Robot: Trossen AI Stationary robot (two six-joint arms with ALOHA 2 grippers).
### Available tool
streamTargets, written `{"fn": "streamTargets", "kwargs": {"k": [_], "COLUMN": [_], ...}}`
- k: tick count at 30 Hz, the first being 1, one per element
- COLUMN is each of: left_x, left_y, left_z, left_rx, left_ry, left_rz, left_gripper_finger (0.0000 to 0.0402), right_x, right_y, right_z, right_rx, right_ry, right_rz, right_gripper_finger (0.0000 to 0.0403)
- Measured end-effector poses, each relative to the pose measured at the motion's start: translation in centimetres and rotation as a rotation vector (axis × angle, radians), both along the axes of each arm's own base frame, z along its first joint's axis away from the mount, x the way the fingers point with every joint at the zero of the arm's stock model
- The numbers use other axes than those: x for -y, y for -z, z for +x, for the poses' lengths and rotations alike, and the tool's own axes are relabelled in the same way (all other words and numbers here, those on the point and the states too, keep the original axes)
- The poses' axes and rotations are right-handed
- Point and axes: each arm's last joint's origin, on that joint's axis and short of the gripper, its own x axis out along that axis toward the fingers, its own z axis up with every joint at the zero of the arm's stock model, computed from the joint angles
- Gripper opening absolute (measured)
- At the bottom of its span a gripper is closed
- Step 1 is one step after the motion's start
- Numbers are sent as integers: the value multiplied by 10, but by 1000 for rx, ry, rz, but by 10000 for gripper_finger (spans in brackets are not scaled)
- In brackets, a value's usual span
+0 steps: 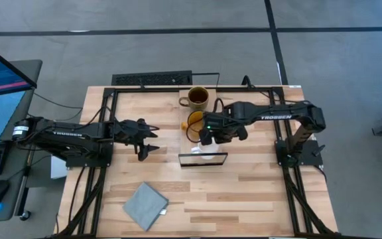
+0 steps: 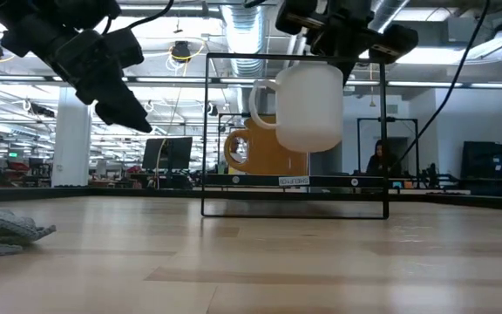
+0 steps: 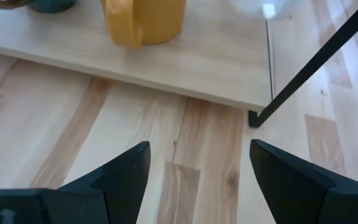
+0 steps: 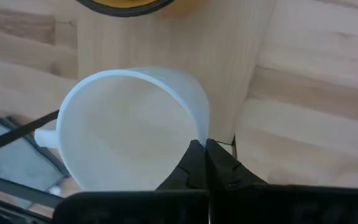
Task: Stack small to large cups/mugs on shelf
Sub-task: Put the white mug on the shelf
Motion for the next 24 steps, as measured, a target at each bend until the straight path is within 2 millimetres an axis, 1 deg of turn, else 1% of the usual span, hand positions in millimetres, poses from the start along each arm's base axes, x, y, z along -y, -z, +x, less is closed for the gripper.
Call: {"fn": "streamTargets", "kwargs": {"k": [6,11,13,21,24], "left_x": [0,0,0,0,0], "left_y": [1,1,1,1,2], "left_z": [-1,-1,-1,-1,-2], "left_rx": [-15,-14,-14,-20,-30], "left_ry": [6,6,6,6,5], "left_rz": [7,7,7,7,6], "left_gripper_finger": [267,267,267,267,267], "right_x": [-6,-8,-8,-8,-8], "right_y": [0,5,8,27,28], "right_z": [0,5,11,25,26], "right_rx": [-3,-2,21,-8,-4], "right_ry": [50,73,74,66,67], "right_rz": [13,7,2,-3,-3], "right_gripper_finger": [0,0,0,0,0]}}
